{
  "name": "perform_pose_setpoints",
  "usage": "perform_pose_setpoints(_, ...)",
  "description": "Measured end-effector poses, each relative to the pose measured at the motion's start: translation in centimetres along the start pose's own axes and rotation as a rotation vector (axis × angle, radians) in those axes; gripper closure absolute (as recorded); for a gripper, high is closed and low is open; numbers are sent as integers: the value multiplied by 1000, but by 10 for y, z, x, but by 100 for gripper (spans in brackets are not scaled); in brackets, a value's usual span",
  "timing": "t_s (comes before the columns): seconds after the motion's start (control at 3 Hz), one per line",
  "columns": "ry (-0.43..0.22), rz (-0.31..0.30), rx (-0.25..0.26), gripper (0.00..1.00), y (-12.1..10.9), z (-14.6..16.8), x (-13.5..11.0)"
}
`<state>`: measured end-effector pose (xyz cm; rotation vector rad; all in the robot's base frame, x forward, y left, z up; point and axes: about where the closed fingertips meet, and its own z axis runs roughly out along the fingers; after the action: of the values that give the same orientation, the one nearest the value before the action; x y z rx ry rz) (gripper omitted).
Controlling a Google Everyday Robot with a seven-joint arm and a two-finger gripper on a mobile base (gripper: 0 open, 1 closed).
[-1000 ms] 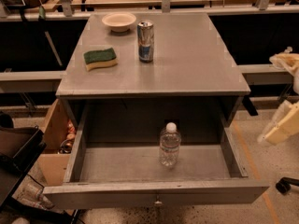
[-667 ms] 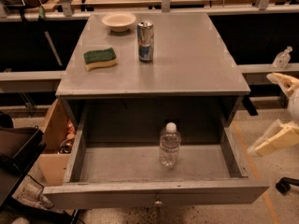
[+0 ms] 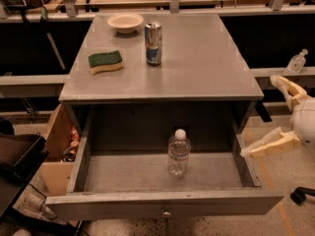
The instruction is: Pick water bottle from top drawer and place on counter
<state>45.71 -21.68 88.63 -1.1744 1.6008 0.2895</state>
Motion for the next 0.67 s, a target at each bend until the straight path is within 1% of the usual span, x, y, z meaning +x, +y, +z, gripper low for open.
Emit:
perform_pose_setpoints(0.33,-43,7,2,0,0,4,-11)
perform_pose_setpoints(0.67,-40,6,1,0,0,4,-10)
